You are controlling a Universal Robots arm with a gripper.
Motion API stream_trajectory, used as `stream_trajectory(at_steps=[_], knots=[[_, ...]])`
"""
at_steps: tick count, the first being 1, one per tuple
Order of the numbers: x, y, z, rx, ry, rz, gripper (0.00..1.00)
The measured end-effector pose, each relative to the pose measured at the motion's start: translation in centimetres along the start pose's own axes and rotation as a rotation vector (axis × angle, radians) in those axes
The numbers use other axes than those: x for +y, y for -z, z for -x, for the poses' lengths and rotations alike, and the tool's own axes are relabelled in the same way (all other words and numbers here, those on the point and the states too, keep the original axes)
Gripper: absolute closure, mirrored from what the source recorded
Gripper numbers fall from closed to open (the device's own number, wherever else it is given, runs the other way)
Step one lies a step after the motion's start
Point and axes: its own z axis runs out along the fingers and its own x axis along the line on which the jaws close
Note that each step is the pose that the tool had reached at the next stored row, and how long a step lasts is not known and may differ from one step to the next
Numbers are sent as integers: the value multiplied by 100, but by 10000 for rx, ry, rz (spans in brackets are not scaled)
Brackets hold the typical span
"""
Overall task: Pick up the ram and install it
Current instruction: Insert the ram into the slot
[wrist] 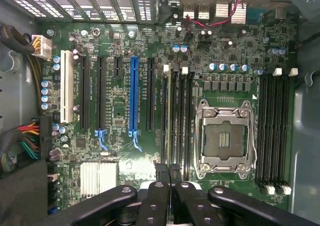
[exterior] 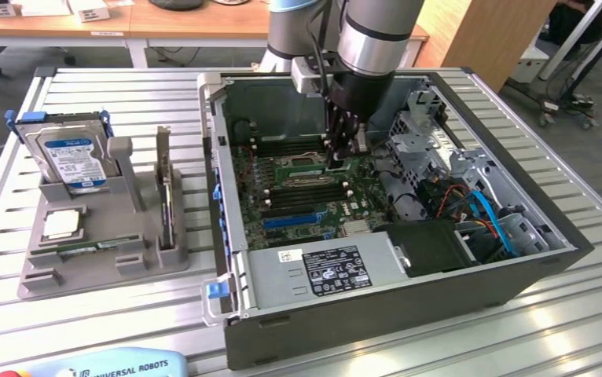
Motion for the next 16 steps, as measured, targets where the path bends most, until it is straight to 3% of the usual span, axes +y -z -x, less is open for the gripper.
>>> stream_trajectory(at_steps=[8,16], knots=[[0,-2,0,-2,0,-1,89],[-1,-68,-1,-3,0,-1,89]])
